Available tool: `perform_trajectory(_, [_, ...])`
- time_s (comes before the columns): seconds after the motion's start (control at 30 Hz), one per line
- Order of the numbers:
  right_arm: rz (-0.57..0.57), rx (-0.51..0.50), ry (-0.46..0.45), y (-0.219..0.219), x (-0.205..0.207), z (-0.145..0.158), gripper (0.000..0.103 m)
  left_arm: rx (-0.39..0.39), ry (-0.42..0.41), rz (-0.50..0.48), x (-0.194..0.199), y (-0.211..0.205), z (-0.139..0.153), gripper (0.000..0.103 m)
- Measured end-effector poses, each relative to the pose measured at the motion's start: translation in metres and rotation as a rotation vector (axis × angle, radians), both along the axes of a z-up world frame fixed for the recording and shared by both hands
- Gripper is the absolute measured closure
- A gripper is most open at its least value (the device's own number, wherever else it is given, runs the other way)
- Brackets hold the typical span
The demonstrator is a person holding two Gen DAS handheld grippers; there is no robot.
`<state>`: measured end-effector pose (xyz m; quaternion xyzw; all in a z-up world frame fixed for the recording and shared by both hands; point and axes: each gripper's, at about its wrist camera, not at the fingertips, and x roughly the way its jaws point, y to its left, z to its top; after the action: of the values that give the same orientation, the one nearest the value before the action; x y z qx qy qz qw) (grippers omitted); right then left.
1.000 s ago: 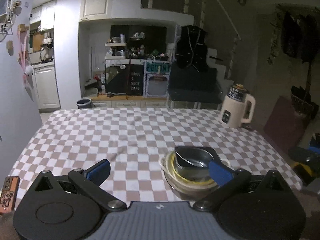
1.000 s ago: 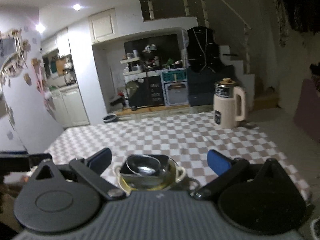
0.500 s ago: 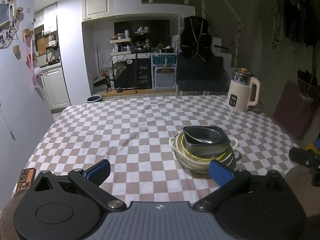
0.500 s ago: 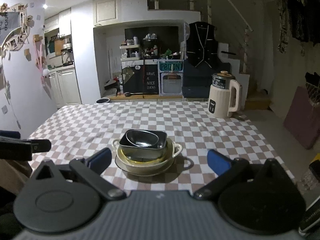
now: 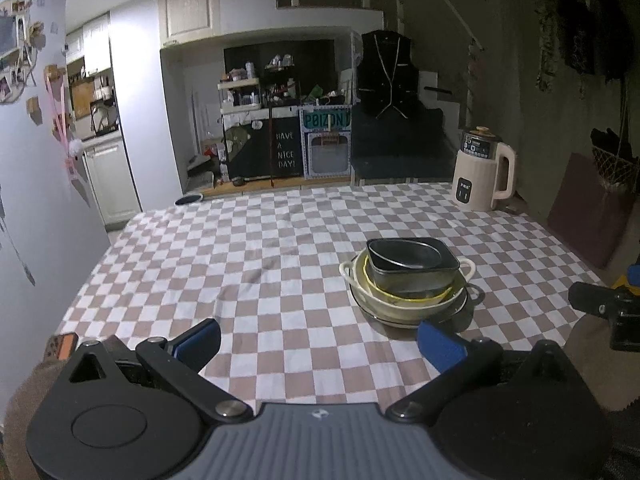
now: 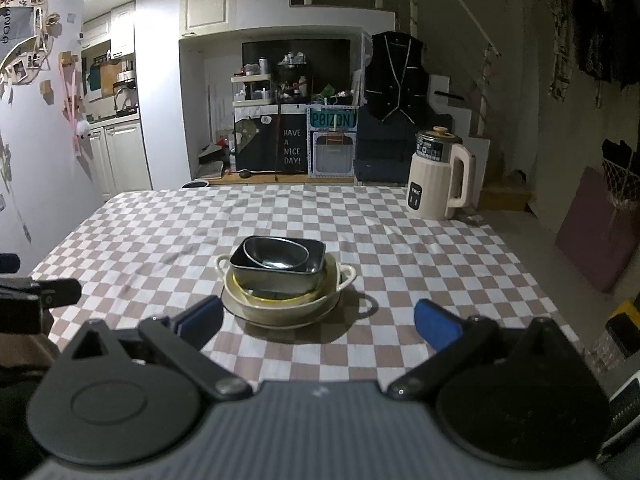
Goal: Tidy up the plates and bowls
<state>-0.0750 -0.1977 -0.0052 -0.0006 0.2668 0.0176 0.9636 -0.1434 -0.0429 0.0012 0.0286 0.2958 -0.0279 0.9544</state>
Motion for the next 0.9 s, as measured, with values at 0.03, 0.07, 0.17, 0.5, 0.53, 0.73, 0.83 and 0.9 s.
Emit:
perform_trajectory(0.03, [0.000, 0.001, 0.000, -0.0005, -0.0003, -0.0009, 0.001, -0.005, 0.005, 0.001, -0.0004, 0.0009, -0.0007, 0.000])
perform_trajectory(0.07, [-0.001, 0.000, 0.000, -0.0005, -0.0004, -0.0009, 0.001, -0.009, 0.009, 0.001, -0.0006, 0.0016, -0.0012, 0.000])
perform_trajectory(0.17, [-0.004, -0.011, -0.001, 0.0001, -0.0006, -0.0017, 0.001, -0.015, 0.010, 0.009, -0.0024, 0.0034, -0.0017, 0.000])
perform_trajectory(0.5, [0.000, -0.025, -0.008, 0.0026, -0.0008, -0.0021, 0.001, -0.032, 0.013, 0.021, -0.0018, 0.0095, -0.0025, 0.000])
perform_trajectory(0.53, [0.001, -0.025, -0.009, 0.0029, -0.0009, -0.0022, 0.001, -0.031, 0.012, 0.021, -0.0018, 0.0095, -0.0025, 0.000])
perform_trajectory(0.73, [0.004, -0.026, -0.012, 0.0039, -0.0014, -0.0023, 0.001, -0.031, 0.008, 0.022, -0.0026, 0.0101, -0.0021, 0.000])
perform_trajectory(0.83, [0.006, -0.029, -0.015, 0.0041, -0.0017, -0.0023, 0.001, -0.030, 0.008, 0.020, -0.0027, 0.0102, -0.0021, 0.000])
perform_trajectory(0.9, [0.006, -0.029, -0.017, 0.0040, -0.0015, -0.0021, 0.001, -0.030, 0.007, 0.021, -0.0028, 0.0103, -0.0021, 0.000])
